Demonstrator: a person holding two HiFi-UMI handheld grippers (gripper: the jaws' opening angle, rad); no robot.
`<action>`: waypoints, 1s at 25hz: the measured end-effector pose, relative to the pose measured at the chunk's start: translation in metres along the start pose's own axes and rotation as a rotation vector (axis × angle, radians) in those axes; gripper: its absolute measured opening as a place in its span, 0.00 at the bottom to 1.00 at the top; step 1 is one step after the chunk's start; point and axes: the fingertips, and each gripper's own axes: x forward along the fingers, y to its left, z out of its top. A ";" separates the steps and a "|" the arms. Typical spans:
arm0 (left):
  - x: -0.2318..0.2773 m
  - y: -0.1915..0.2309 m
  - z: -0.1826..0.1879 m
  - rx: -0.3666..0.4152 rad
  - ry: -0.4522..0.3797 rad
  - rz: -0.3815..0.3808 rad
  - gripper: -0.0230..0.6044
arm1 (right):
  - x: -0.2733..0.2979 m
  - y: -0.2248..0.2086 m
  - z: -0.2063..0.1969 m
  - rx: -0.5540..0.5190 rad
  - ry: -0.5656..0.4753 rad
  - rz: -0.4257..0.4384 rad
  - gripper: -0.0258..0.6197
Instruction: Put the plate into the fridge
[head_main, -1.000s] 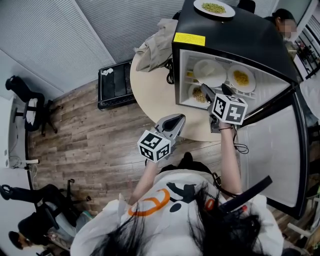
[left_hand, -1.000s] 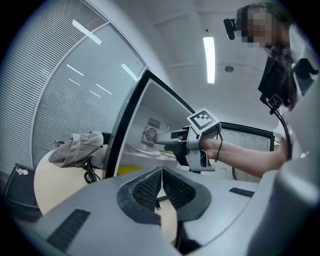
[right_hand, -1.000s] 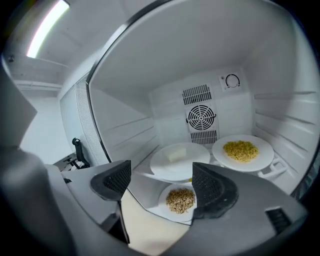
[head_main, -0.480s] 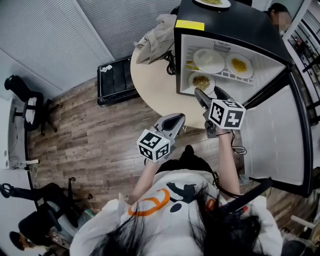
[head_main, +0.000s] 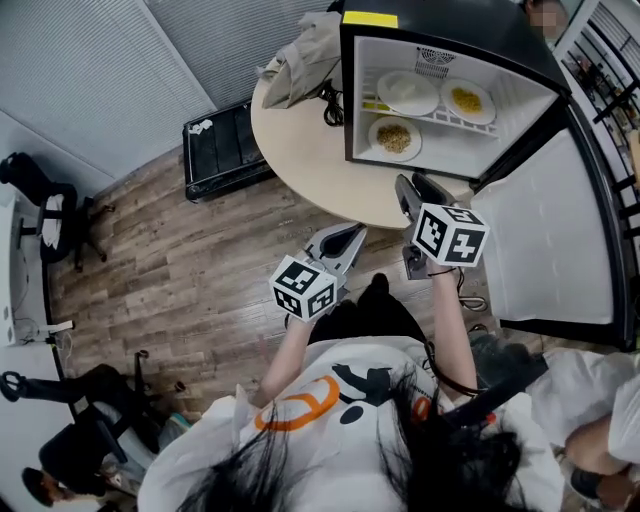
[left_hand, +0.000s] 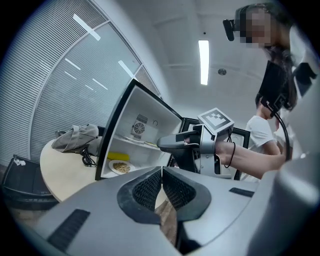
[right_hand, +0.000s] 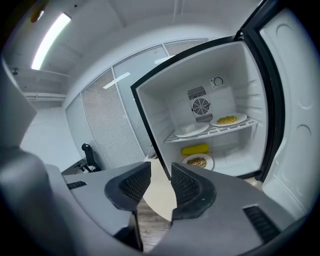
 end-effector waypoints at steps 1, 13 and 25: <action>-0.002 -0.002 -0.002 -0.003 0.001 -0.001 0.05 | -0.003 0.001 -0.004 0.004 0.005 -0.001 0.25; -0.016 -0.014 0.000 0.000 -0.023 0.017 0.05 | -0.026 0.018 -0.025 0.028 0.008 0.027 0.09; -0.004 -0.048 0.004 0.013 -0.036 0.042 0.05 | -0.057 0.011 -0.035 0.041 0.022 0.088 0.08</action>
